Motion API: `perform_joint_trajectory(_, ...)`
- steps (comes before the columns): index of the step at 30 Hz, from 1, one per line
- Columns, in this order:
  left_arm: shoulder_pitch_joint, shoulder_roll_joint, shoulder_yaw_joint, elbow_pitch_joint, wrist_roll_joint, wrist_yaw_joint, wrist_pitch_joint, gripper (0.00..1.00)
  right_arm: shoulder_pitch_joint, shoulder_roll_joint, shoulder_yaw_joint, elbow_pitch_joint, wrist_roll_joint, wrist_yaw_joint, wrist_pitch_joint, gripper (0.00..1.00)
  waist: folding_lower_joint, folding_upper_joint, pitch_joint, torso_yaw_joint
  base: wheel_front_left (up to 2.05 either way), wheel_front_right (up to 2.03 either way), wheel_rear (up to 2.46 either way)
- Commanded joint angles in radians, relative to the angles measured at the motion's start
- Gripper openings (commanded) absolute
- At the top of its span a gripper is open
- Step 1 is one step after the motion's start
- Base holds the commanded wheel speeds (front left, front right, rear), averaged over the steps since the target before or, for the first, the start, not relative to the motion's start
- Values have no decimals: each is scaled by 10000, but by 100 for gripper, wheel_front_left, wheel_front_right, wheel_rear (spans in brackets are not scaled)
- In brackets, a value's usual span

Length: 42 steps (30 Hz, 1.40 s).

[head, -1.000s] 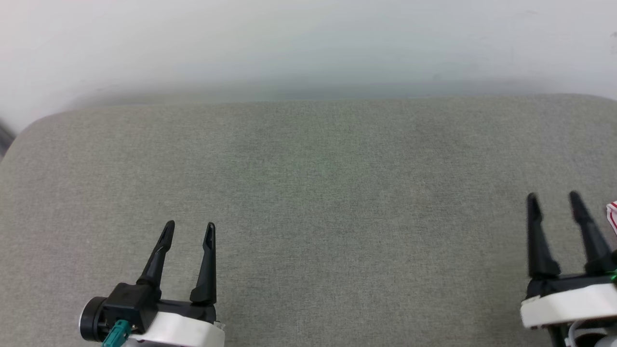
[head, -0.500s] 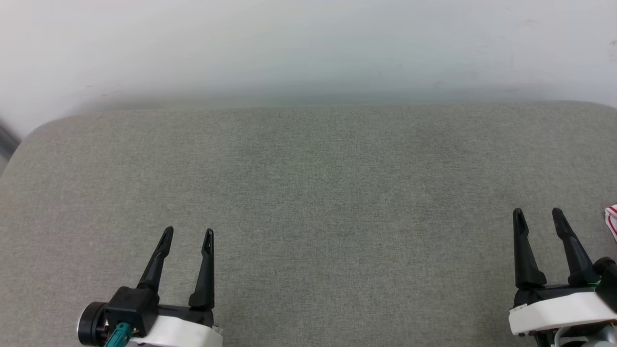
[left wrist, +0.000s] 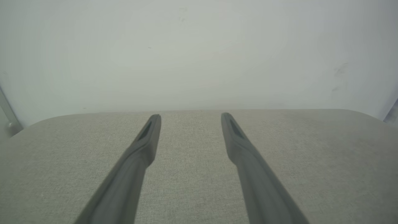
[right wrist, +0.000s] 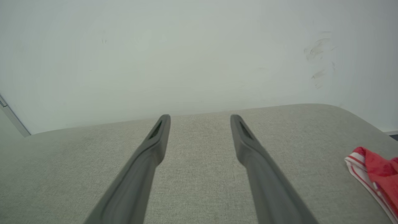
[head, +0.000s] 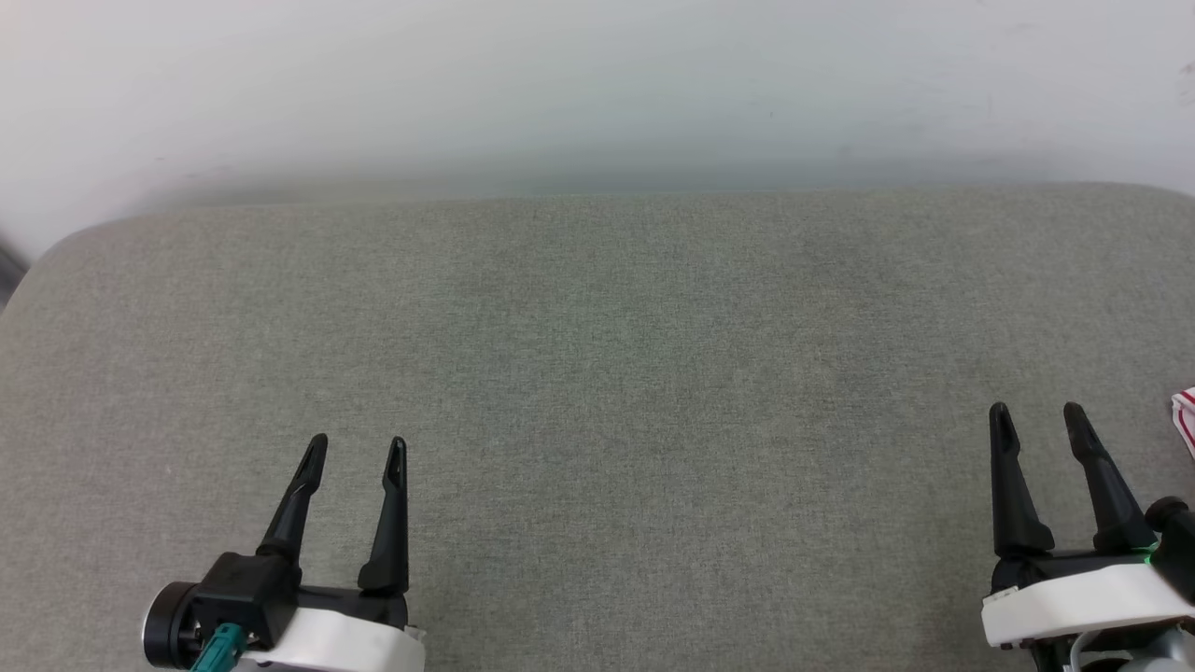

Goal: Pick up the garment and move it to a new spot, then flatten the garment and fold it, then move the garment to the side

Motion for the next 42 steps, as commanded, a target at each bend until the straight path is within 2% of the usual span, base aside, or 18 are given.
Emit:
perform_joint_trajectory(1, -64, -13, 43, -22, -83, -11, -21, 100, -110, -47, -8, 21, 21, -4, -73, 100, 0, 0, 13, 2, 0, 0, 0)
perform_joint_trajectory(2, -11, -13, 48, -6, -67, 0, 0, 0, -7, -10, 4, 6, 0, 0, -2, 0, 0, 0, 18, 2, 0, 0, 0)
perform_joint_trajectory(5, 95, -31, 28, 271, -83, 0, 37, 0, 112, 40, 37, 271, 13, 0, 25, 0, 0, 0, 19, 2, 0, 0, 0)
perform_joint_trajectory(23, -271, 151, 52, 745, -3755, 6, 701, 0, -196, 69, 7, 682, 3295, 0, 698, 0, 0, 0, -108, -3, 0, 0, 0)
perform_joint_trajectory(42, -619, 249, 147, 1187, -6829, -13, 1331, 0, -454, 124, -59, 1049, 6064, 0, 1307, 0, 0, 0, -243, -8, 0, 0, 0)
